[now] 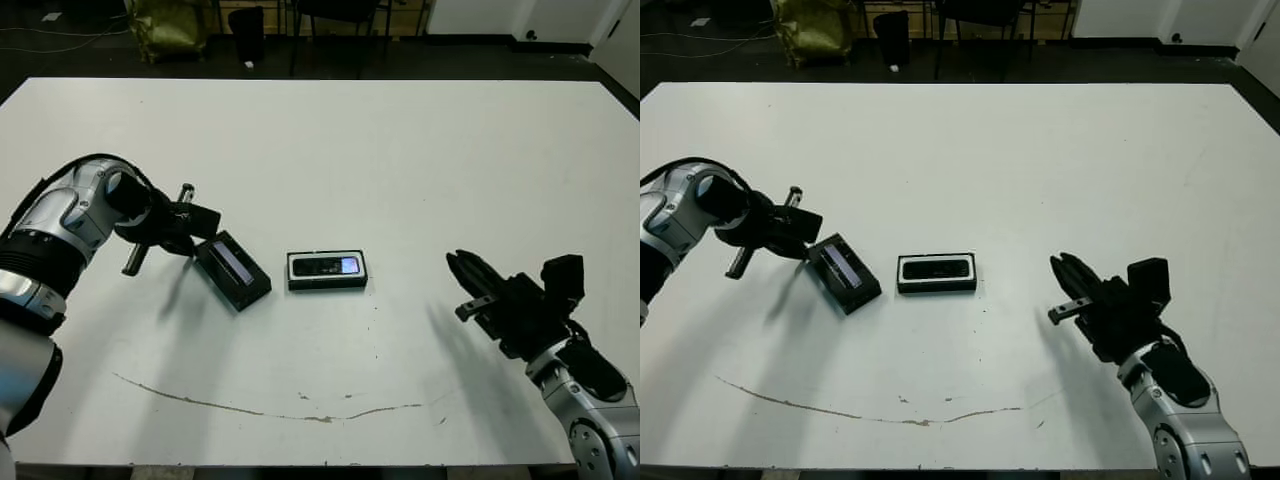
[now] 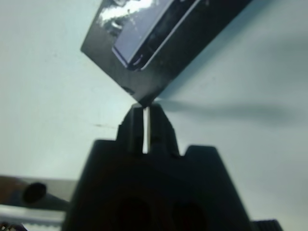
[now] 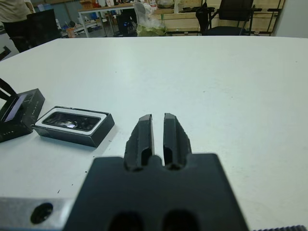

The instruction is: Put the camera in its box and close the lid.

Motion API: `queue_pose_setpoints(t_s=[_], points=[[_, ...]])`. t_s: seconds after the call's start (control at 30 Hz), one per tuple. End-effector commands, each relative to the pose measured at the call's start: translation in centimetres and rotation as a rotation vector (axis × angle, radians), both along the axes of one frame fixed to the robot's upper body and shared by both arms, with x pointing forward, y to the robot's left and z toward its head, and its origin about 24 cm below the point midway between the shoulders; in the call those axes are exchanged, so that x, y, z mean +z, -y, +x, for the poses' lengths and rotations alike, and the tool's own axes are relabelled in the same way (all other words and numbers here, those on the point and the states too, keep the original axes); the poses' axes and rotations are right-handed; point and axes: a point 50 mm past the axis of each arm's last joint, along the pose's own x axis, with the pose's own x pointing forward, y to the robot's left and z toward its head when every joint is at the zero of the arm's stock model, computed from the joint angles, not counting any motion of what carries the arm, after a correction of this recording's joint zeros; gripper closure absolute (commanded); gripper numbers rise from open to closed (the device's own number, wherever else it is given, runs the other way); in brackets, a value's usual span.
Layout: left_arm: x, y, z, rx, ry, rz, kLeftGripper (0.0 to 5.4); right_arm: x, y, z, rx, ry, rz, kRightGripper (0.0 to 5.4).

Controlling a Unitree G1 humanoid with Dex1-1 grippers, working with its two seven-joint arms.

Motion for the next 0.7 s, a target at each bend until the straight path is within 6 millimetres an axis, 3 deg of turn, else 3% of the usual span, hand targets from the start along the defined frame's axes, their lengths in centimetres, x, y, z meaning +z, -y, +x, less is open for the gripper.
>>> queue_pose_setpoints(t_s=[0.03,0.33,0.7], points=[[-0.9,-0.6,-0.7,0.037,-0.100,0.009,5.39,-0.5,-0.1,-0.1,0.000,-0.030,0.011,5.40],[0.8,-0.1,-1.6,0.014,-0.165,-0.013,5.39,-0.6,-0.1,-0.1,0.002,-0.023,0.001,5.40],[1.9,0.5,-4.3,-0.047,-0.169,-0.048,5.39,-0.7,0.0,0.1,0.010,-0.022,0.008,5.40]])
